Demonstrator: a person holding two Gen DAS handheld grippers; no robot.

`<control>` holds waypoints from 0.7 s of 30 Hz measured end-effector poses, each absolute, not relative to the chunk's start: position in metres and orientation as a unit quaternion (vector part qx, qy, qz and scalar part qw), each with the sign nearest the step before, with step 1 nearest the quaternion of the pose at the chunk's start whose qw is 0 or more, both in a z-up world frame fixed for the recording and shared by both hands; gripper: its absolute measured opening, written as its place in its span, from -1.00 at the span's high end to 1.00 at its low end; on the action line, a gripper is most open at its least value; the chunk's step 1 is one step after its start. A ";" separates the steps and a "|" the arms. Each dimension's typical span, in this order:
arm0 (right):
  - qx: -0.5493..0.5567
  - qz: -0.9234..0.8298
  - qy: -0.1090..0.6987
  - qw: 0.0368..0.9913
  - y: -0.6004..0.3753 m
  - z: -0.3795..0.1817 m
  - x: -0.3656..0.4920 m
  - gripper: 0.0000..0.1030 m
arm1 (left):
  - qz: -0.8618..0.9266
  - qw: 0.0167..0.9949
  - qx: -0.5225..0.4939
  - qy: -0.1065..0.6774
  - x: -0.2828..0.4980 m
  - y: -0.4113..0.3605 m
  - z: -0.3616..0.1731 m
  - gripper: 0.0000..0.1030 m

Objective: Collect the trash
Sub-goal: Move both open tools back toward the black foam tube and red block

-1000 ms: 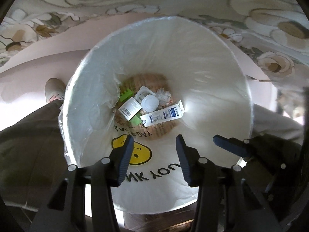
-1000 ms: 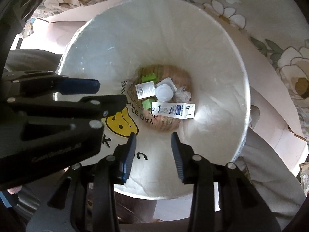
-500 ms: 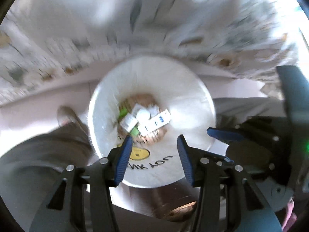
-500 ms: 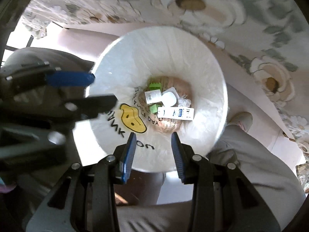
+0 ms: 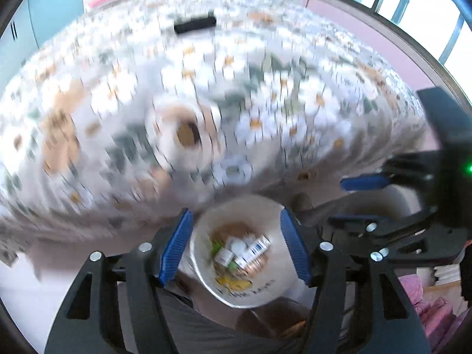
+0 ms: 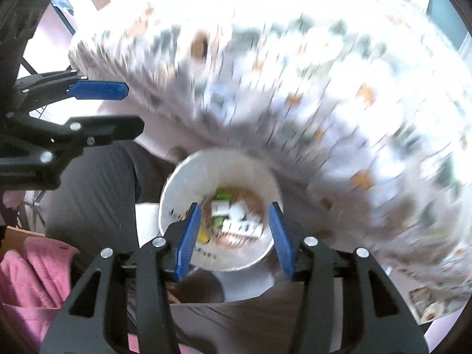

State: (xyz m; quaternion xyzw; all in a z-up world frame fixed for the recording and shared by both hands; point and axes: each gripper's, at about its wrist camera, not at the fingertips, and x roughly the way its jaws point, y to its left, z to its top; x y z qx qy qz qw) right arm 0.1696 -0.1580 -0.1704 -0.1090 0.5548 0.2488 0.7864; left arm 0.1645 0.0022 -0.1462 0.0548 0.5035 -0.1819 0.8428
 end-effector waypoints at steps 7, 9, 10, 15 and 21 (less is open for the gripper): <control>-0.117 0.236 0.502 0.824 -0.171 -0.108 0.186 -0.02 | -0.179 0.866 0.101 0.455 0.183 -0.003 -0.104 -0.44; -0.120 0.234 0.493 0.829 -0.172 -0.100 0.189 -0.03 | -0.180 0.871 0.114 0.443 0.191 -0.005 -0.090 -0.45; -0.123 0.232 0.487 0.833 -0.174 -0.090 0.192 -0.03 | -0.180 0.872 0.119 0.439 0.193 -0.003 -0.086 -0.47; -0.138 0.226 0.457 0.849 -0.179 -0.052 0.212 -0.07 | -0.184 0.881 0.145 0.411 0.212 -0.006 -0.062 -0.54; -0.136 0.219 0.440 0.860 -0.181 -0.020 0.245 -0.15 | -0.199 0.888 0.165 0.379 0.241 -0.011 -0.036 -0.72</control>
